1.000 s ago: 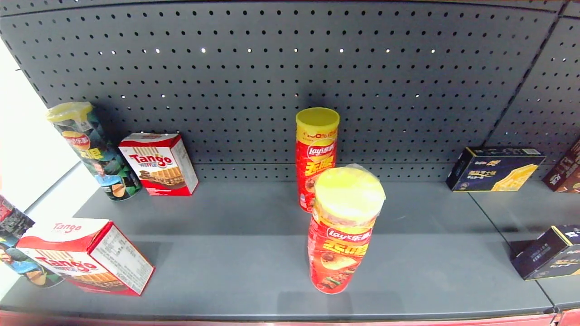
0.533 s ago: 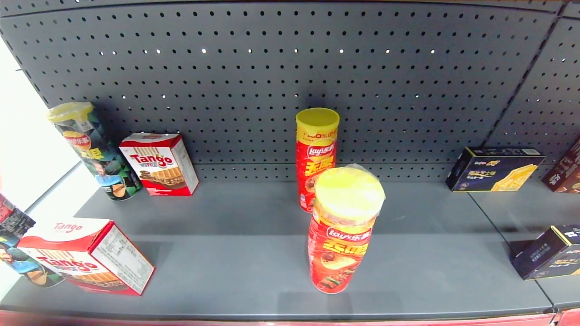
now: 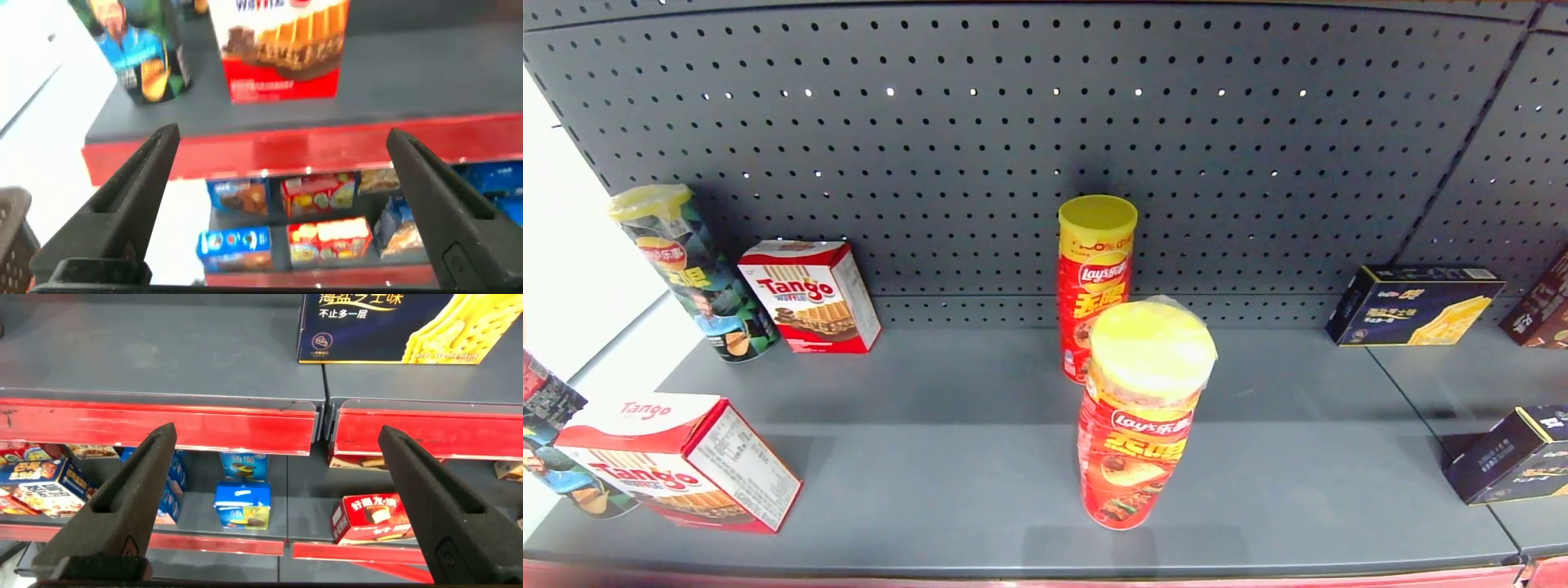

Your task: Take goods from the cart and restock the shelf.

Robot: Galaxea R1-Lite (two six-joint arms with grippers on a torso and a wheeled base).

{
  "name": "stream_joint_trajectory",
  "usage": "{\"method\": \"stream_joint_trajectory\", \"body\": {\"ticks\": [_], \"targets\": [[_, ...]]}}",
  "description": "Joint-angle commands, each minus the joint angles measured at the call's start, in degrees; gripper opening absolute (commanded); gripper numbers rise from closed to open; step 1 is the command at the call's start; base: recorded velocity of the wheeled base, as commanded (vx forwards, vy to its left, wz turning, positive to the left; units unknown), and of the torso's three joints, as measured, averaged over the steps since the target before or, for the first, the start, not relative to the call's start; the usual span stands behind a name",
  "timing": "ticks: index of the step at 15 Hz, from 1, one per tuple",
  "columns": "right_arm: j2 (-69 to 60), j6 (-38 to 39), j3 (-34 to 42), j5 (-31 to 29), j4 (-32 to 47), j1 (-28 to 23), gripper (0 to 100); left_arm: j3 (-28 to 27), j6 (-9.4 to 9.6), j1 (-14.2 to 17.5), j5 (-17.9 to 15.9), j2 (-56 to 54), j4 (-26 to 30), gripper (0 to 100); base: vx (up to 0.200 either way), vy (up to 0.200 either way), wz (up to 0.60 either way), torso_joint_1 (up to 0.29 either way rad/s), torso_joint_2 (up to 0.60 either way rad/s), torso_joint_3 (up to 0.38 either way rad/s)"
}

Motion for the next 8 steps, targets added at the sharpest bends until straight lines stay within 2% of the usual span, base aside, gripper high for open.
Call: {"method": "stream_joint_trajectory", "body": {"ticks": [1, 2, 3, 8], "targets": [[0.09, -0.02, 0.00, 0.01, -0.01, 0.04, 100, 0.00, -0.17, -0.08, -1.78, 0.22, 0.79, 100, 0.000, 0.000, 0.00, 0.000, 0.00, 0.000], [0.09, -0.02, 0.00, 0.01, -0.01, 0.04, 100, 0.00, -0.69, -0.08, -4.68, 0.22, 0.79, 100, 0.000, 0.000, 0.00, 0.000, 0.00, 0.000], [0.09, -0.02, 0.00, 0.01, -0.01, 0.04, 100, 0.00, -0.96, -0.08, -5.56, 0.22, 0.88, 100, 0.000, 0.000, 0.00, 0.000, 0.00, 0.000], [0.09, -0.81, 0.00, 1.24, 0.07, 0.12, 100, 0.00, -1.22, -0.08, -5.91, 0.22, 0.88, 100, 0.000, 0.000, 0.00, 0.000, 0.00, 0.000]]}}
